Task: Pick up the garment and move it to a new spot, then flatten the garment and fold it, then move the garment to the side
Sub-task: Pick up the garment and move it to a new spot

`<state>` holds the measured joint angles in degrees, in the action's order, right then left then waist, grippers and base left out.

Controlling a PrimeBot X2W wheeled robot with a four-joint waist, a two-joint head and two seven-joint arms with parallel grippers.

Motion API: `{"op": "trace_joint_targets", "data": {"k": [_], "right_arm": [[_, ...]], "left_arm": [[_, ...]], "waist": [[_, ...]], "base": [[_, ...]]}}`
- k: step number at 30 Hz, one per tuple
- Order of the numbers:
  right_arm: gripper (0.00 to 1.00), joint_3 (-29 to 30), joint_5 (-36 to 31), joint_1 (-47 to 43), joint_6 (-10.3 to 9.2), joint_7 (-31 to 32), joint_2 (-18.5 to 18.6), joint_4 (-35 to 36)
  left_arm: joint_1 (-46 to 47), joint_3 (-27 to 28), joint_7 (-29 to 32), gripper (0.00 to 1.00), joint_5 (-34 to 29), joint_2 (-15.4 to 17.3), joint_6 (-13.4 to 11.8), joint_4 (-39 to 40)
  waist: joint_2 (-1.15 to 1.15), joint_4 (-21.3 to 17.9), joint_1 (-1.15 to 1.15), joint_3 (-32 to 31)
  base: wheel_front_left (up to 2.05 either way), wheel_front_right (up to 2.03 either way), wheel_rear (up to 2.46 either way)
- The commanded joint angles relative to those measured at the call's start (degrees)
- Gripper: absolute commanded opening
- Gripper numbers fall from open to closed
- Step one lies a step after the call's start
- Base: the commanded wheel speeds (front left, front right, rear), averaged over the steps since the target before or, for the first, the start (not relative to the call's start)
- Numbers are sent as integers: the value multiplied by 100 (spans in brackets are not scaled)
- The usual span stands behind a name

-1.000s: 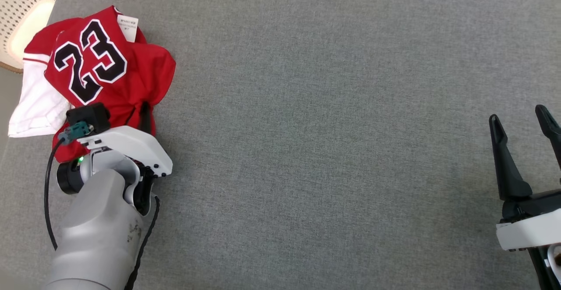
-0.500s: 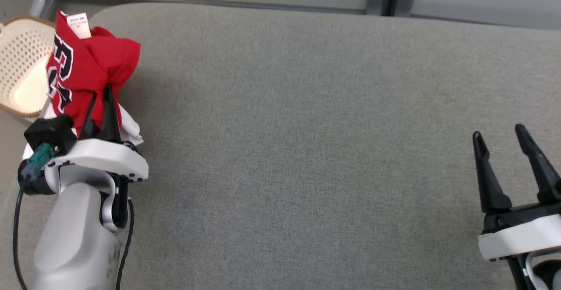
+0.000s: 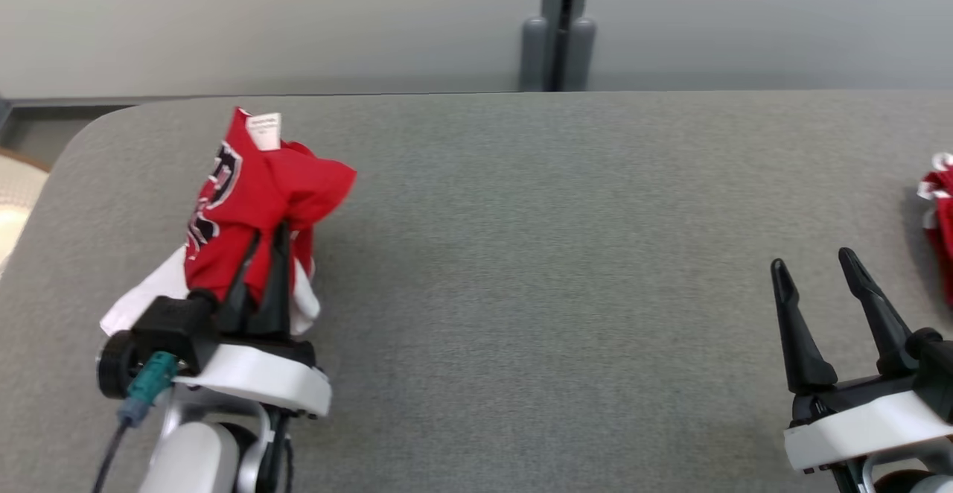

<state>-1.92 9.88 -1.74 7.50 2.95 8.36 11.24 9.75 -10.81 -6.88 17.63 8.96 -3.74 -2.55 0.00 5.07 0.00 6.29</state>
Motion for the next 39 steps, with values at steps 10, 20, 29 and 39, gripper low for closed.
{"op": "trace_joint_targets", "data": {"k": [10, 20, 29, 39], "right_arm": [[100, -29, 88, 204, -2, -185, -97, -65], [100, -19, 245, 403, -1, -620, -324, -485], [100, 20, 219, 489, -1, -802, -375, -727], [100, 54, 152, 428, -1, -648, -233, -643]], "left_arm": [[339, -1013, 396, 0, -58, -354, 471, -26], [1191, -2072, 474, 0, -106, -538, 878, -998], [1425, -2564, 213, 100, -45, -562, 1012, -1432], [1047, -2067, -517, 100, 134, -311, 604, -771]], "waist": [[0, -1358, 0, 464], [0, -2267, 0, 1062], [0, -2113, 0, 1038], [0, -1409, 0, 646]], "base": [[0, 0, 0], [0, 0, 0], [0, 0, 0], [0, 0, 0]]}}
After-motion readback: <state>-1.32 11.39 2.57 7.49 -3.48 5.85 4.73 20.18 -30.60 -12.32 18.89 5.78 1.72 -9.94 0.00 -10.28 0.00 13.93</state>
